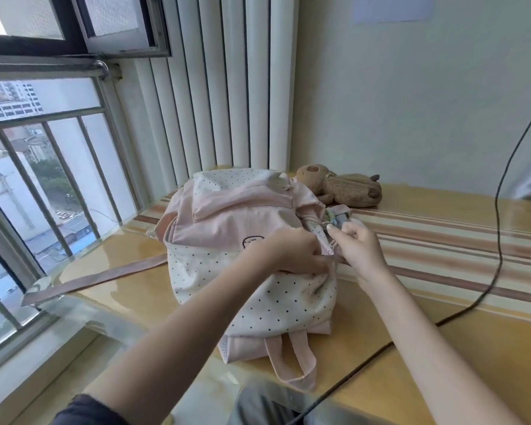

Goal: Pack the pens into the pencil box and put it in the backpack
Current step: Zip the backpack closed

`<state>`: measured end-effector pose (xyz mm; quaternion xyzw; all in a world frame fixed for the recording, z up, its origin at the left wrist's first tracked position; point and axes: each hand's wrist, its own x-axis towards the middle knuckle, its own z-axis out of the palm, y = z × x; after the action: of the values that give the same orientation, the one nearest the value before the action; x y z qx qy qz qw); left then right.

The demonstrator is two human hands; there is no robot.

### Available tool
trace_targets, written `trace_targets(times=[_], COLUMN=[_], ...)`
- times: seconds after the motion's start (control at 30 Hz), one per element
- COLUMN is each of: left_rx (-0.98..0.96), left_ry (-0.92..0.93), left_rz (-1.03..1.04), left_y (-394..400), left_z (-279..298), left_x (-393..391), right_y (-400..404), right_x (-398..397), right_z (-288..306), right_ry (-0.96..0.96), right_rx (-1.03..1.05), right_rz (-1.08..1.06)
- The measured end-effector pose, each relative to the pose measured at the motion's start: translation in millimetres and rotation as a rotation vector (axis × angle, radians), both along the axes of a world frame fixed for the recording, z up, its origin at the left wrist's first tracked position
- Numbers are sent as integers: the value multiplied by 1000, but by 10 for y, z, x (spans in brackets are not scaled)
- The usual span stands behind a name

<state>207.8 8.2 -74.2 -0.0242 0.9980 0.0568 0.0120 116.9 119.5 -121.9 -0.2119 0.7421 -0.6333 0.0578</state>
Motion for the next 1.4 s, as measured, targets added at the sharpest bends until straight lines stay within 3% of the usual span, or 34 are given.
trace_targets(times=[0.1, 0.2, 0.47, 0.6, 0.77, 0.8, 0.93, 1.0, 1.1, 1.17, 1.27, 1.33, 1.4], left_rx=[160, 218, 490, 755, 955, 940, 571, 514, 422, 285, 116, -14, -88], left_ry=[-50, -55, -174, -272, -325, -320, -88, -4, 78, 283, 794, 770, 483], left_rz=[-12, 0, 3, -21, -34, -33, 1, 42, 116, 259, 409, 482, 542], left_y=[-67, -126, -404, -540, -614, -602, -557, -509, -435, -422, -606, -853, -1048], left_z=[-47, -86, -94, -252, -351, -388, -637, -664, -577, -434, -190, -81, -93], left_x=[-47, 37, 70, 35, 13, 21, -6, 17, 102, 177, 155, 18, -85], right_y=[40, -68, -809, -969, -959, -933, -639, -449, -251, -261, -503, -776, -1053], right_x=[-97, -291, -795, -921, -1005, -989, -678, -514, -364, -226, -44, -12, -60], right_z=[-17, -144, 48, -35, -112, -101, -120, -192, -144, -42, 168, 316, 333], right_ry=[448, 666, 747, 769, 683, 686, 894, 814, 599, 619, 768, 815, 823], right_rx=[229, 469, 706, 817, 843, 885, 937, 988, 826, 668, 396, 352, 485], right_rz=[-62, -112, -179, -142, -99, -89, -93, -6, -18, -113, -98, 7, 95])
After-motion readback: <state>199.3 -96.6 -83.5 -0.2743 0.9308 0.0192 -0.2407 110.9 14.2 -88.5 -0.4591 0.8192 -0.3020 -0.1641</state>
